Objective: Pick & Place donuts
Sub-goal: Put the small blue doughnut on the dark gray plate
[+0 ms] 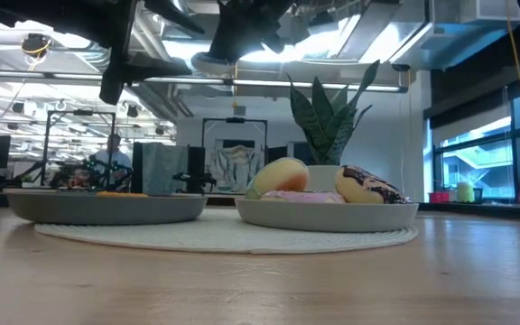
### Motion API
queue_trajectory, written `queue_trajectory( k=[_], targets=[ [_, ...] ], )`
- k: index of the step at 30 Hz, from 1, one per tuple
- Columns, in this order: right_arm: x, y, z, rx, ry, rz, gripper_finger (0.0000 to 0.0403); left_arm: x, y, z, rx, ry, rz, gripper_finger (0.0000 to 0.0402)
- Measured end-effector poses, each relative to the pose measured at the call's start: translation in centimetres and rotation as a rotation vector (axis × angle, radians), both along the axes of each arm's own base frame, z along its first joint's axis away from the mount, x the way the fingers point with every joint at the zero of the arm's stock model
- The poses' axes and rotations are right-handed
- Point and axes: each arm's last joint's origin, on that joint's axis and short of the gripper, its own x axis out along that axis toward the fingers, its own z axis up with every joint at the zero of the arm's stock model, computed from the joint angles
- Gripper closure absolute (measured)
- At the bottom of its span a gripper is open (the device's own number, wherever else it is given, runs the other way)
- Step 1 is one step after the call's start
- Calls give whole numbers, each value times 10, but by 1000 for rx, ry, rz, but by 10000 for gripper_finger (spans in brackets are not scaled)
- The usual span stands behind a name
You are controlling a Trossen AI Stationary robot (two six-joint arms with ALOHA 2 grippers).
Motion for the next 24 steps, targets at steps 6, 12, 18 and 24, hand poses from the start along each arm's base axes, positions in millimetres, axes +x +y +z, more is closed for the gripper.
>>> queue_trajectory(
  k=[6, 12, 18, 24],
  targets=[
    [1, 0, 1, 2, -11, 2, 353, -1, 5, 0, 19, 1, 105, 162],
    [1, 0, 1, 3, -19, 3, 353, 1, 10, 0, 20, 2, 138, 177],
    [1, 0, 1, 3, -19, 3, 353, 1, 13, -1, 22, 12, 136, 215],
    [1, 0, 1, 3, -18, 4, 353, 1, 13, -1, 23, 11, 139, 271]
  ],
)
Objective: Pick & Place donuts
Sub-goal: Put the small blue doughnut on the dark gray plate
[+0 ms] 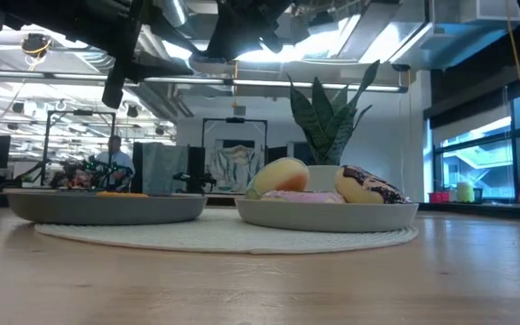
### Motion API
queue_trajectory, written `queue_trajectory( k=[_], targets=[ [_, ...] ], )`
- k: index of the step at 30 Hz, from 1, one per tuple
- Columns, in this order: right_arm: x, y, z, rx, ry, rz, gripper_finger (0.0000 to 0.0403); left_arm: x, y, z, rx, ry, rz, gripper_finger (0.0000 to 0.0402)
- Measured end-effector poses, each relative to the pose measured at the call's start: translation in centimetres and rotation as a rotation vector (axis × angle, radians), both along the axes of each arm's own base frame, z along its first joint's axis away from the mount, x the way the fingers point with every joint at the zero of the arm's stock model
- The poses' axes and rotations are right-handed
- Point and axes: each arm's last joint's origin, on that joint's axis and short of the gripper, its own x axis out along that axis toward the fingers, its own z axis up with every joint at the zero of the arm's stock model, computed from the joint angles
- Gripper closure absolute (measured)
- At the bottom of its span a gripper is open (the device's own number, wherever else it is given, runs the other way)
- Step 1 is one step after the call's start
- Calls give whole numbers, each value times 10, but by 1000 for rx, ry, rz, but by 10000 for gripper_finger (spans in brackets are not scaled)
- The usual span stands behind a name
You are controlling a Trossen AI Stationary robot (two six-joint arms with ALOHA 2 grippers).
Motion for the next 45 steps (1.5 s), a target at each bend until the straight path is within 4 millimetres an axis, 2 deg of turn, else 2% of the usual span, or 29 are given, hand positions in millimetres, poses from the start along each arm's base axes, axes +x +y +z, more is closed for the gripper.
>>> queue_trajectory(
  k=[13, 16, 22, 25, 29, 36, 41, 45],
  targets=[
    [0, 0, -1, -28, 16, 41, 349, 0, 0, 0, 21, 13, -3, 374],
    [0, 0, -1, -6, 20, 64, 324, 0, 0, 0, 32, 23, -3, 384],
    [-6, -7, -1, -10, 86, 73, 238, 0, 0, 0, 47, 33, 0, 383],
    [-16, -9, 12, -15, 160, 74, 207, 0, 0, -1, 49, 41, -7, 384],
    [-35, -11, 38, -43, 213, 73, 183, -2, -2, -6, -25, 72, -105, 389],
    [-70, -11, 73, -82, 194, 46, 174, -15, -5, -34, -262, 348, -320, 389],
    [-77, -11, 80, -69, 180, 31, 173, -23, -8, -44, -419, 486, -422, 388],
    [-75, -10, 77, -69, 194, 33, 173, -30, -7, -52, -486, 584, -406, 388]
  ],
)
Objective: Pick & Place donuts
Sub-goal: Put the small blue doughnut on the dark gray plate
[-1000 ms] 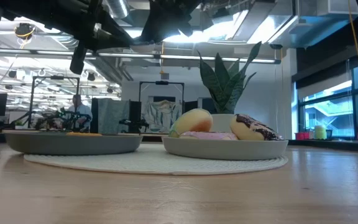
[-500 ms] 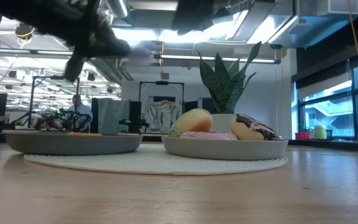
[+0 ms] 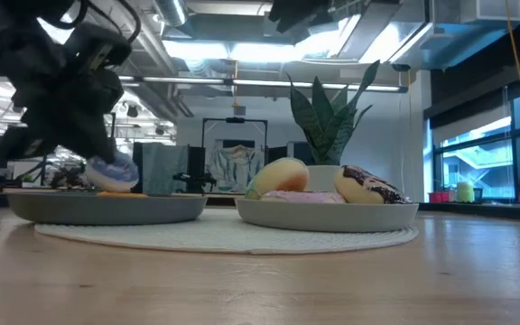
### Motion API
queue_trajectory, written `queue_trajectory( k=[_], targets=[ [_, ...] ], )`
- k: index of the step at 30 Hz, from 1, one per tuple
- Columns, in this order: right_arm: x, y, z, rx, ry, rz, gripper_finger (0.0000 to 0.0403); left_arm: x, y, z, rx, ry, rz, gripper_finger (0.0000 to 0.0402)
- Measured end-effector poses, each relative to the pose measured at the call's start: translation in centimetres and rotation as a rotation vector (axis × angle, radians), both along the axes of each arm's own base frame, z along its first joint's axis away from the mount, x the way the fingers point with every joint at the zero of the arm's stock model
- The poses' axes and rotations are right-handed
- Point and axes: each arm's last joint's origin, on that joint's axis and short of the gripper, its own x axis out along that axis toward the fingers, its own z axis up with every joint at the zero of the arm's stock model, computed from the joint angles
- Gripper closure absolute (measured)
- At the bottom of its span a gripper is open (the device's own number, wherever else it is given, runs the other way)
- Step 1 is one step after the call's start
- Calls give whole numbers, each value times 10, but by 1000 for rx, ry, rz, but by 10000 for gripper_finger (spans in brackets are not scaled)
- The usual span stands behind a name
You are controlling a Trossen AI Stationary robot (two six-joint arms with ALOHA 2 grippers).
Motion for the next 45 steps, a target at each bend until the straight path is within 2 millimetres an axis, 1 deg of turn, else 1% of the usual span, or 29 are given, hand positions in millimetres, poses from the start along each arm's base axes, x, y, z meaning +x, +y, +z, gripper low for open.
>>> queue_trajectory(
  k=[3, 9, 13, 18, 24, 35, 39, 45],
  targets=[
    [1, 1, -5, 1, 27, -2, 173, -3, 0, -2, -14, 42, -9, 387],
    [2, 1, -6, 1, 32, -3, 173, -9, 2, -3, -50, 101, -10, 387],
    [1, 1, -6, 1, 36, -3, 173, -12, 2, 4, -75, 69, -30, 387],
    [1, 1, -6, 1, 39, -3, 173, -19, 5, 10, -59, 59, -2, 387],
    [1, 1, -7, 0, 47, -3, 173, -29, 9, 7, -78, 156, 47, 387],
    [0, 1, -7, -2, 53, -2, 173, -25, 7, 2, -111, 171, 61, 387],
    [0, 1, -7, -2, 53, -1, 173, -19, 4, 4, -134, 123, 47, 387],
    [0, 1, -7, -4, 54, 1, 173, -18, 3, 0, -145, 151, 42, 387]
  ],
)
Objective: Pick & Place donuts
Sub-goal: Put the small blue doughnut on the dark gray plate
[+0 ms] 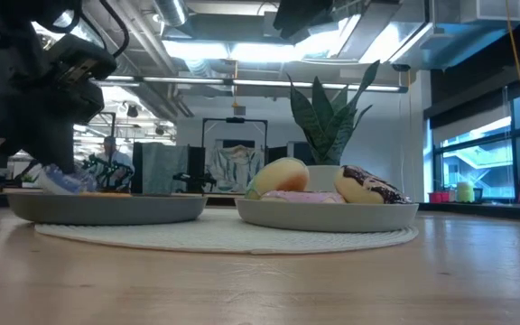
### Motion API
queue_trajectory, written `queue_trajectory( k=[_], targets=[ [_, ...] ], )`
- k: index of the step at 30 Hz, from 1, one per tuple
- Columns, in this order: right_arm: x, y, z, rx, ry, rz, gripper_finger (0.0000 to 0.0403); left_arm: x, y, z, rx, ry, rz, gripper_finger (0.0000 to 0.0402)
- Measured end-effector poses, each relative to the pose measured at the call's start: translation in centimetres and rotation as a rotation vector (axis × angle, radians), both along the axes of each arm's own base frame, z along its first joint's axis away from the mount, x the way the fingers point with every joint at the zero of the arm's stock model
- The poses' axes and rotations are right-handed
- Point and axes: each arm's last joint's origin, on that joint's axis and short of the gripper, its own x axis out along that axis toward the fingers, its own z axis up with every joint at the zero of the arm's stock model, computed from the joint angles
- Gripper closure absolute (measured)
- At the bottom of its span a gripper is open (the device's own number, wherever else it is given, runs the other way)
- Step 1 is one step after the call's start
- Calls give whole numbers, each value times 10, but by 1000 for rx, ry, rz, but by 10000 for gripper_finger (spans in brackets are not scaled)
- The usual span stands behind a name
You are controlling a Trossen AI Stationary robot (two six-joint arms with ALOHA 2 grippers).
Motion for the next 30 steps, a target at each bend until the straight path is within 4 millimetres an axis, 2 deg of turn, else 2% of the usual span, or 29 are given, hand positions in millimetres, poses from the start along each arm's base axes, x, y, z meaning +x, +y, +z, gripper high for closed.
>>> queue_trajectory(
  k=[15, 25, 30],
  targets=[
    [-1, 0, 0, -1, 8, 1, 173, 6, -3, -9, -6, 30, 5, 380],
    [-1, 0, -1, -2, 16, 1, 173, 6, -3, -9, -14, 34, 0, 360],
    [-1, 0, -1, -2, 17, 1, 173, 6, -3, -10, -29, 39, 3, 337]
  ],
)
